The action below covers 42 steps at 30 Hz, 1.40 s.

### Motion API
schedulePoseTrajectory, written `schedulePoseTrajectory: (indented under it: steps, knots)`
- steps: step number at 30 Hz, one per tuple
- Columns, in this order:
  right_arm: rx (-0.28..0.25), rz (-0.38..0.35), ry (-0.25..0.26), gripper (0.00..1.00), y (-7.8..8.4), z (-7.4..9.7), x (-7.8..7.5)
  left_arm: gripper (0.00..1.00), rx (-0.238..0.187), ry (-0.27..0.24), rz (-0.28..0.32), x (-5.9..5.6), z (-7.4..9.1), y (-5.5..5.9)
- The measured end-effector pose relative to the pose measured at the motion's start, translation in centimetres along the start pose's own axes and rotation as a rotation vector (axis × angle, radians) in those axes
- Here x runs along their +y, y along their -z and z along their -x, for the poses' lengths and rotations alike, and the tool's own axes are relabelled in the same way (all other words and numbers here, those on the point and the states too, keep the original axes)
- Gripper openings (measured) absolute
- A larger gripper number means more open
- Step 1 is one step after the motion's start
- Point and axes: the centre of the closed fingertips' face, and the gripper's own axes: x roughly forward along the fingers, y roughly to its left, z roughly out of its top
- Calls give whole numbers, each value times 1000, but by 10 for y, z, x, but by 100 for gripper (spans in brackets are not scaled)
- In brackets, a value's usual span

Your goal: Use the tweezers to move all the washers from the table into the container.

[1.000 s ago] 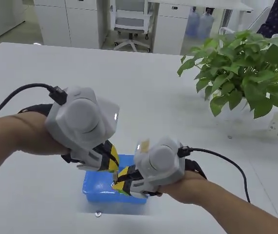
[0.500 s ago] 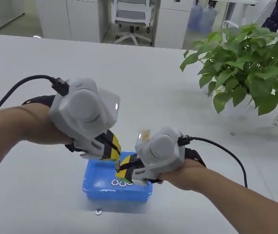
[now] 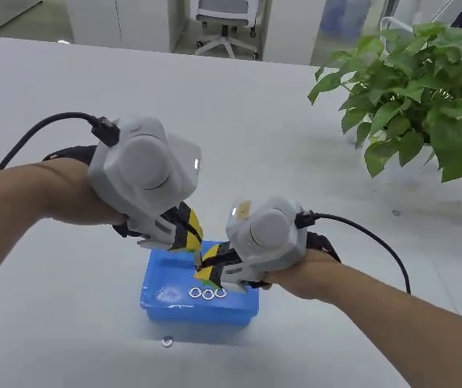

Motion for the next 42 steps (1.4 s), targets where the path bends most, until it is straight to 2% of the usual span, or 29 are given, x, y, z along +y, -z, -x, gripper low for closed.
schedulePoseTrajectory:
  steps: [13,26,42]
  knots:
    - [21,-14,-16,10,14,-12,-5,6,-5,6,25,4,-15,11]
    - [40,-29,-35,10,25,-22,-4,6,-7,19,43,5,-27,19]
    - [47,-30,-38,10,30,-23,-5,6,0,25,39,4,-32,22]
